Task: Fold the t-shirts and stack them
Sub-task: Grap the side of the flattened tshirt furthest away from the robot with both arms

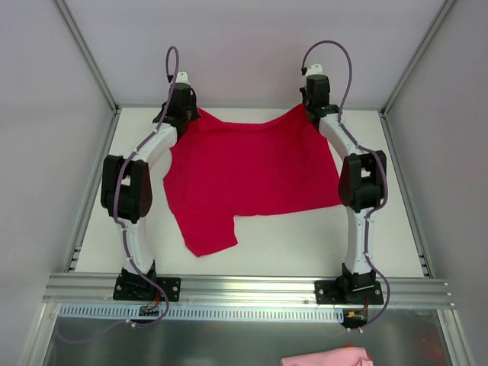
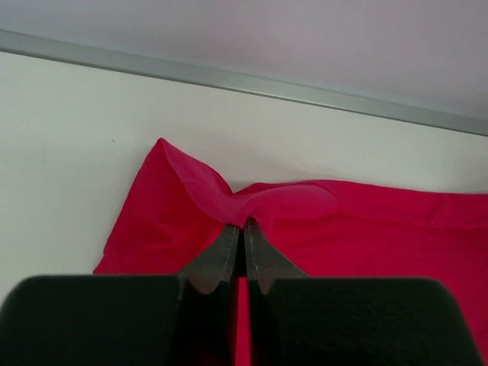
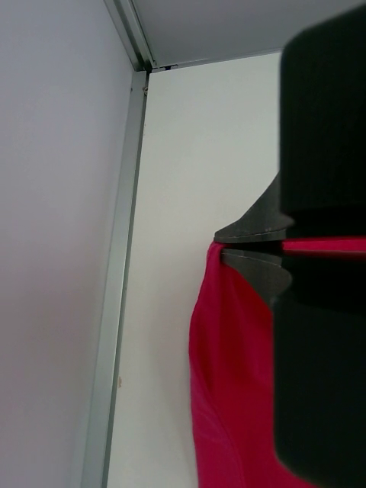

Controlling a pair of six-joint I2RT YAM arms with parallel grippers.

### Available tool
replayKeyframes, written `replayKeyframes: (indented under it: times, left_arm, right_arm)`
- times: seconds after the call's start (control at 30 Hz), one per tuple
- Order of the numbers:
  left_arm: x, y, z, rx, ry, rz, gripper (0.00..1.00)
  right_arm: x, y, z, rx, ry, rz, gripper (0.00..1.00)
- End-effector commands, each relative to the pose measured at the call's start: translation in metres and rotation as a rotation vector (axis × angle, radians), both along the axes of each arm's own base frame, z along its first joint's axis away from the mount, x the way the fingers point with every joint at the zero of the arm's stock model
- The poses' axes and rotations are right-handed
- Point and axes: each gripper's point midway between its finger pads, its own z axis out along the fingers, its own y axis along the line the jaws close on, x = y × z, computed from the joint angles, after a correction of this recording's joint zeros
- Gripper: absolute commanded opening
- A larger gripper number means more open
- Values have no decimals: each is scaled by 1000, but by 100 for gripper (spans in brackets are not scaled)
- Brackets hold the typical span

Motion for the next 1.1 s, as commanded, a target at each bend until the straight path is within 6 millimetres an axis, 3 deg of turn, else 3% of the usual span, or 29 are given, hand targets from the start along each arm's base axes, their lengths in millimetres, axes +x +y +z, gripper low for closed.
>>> replayKeyframes:
  times: [0.0, 0.27, 0.43, 0.47, 0.63, 0.67, 0.87, 1.07]
  left_arm:
    - [-14, -2, 56, -50, -122, 55, 0]
    - [-50, 6, 59, -58, -102, 119, 0]
    - [-70, 18, 61, -53, -94, 178, 0]
    - [-78, 22, 52, -39, -61, 192, 0]
    - [-101, 28, 49, -72, -45, 217, 0]
    - [-107, 28, 40, -74, -27, 214, 0]
    - [-130, 32, 28, -101, -1, 228, 0]
    - [-149, 33, 16, -129, 37, 237, 0]
  right_arm:
    - [-16, 4, 62, 43, -109, -28, 1]
    - [-44, -7, 45, -22, -50, -96, 1]
    - [-59, -29, 43, -113, -16, -192, 1]
    - [-61, -33, 42, -126, -7, -207, 1]
    - [-75, -43, 38, -119, 11, -257, 1]
    - [-79, -46, 33, -116, 36, -259, 1]
    - [-98, -59, 16, -47, 125, -279, 1]
    - [-113, -68, 4, -85, 211, -300, 1]
